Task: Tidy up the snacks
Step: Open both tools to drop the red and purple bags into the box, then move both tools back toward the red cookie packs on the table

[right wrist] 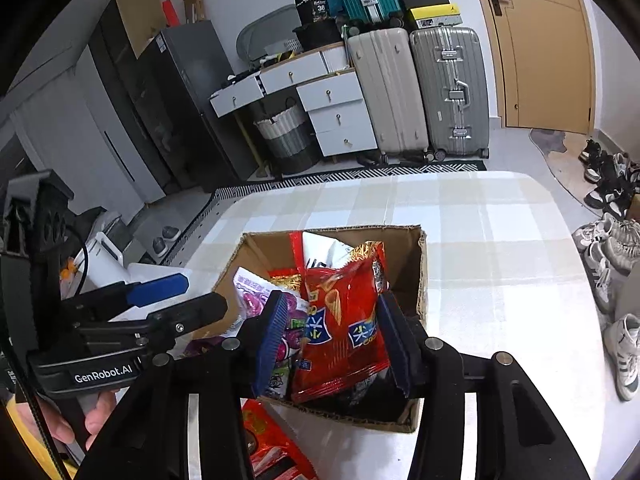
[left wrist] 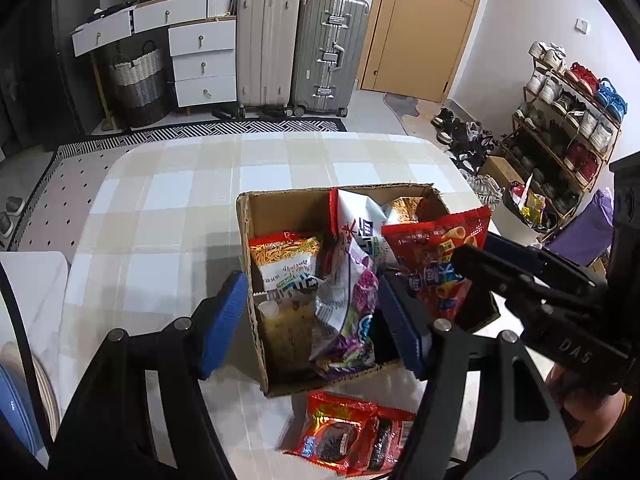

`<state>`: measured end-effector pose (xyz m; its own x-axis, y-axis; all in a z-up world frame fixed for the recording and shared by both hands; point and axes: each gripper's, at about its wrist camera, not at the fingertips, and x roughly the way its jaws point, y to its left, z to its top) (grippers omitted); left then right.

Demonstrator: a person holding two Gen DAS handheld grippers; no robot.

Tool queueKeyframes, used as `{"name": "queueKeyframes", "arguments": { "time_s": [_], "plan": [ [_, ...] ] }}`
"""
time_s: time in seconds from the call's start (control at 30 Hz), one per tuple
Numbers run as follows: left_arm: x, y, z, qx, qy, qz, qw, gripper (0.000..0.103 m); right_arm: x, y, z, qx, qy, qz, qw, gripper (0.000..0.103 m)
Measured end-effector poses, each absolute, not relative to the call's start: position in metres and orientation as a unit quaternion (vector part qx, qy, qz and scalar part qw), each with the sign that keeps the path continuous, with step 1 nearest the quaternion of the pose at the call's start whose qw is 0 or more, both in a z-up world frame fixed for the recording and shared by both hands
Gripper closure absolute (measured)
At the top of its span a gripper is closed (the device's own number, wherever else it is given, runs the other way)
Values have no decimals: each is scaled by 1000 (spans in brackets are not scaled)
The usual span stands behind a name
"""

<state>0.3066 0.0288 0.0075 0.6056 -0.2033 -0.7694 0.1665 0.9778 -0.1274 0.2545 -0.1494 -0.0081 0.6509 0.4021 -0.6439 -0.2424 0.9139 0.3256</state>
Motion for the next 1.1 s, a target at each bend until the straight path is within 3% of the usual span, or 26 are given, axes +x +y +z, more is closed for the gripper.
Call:
{"name": "queueKeyframes", "arguments": {
  "time_s": [0.2,0.33,0.47,0.6,0.73,0.83,1.1],
  "plan": [
    [285,29,25,-23,419,-104,902,26,236,-156,12,115,358,177,910,54],
    [268,29,39,-21,410,-101,906,25,220,-159,25,122,350,181,911,52],
    [245,28,51,-22,403,-100,909,24,194,-162,34,127,336,189,914,37],
    [212,28,60,-21,389,-95,916,22,163,-159,39,122,326,200,916,29],
    [178,24,62,1,372,-84,924,20,133,-154,38,117,318,203,919,26],
    [150,26,58,6,357,-60,932,15,111,-152,35,116,315,200,920,18],
    [79,34,54,-2,347,-43,937,14,59,-161,29,136,311,197,920,17]
  ]
}}
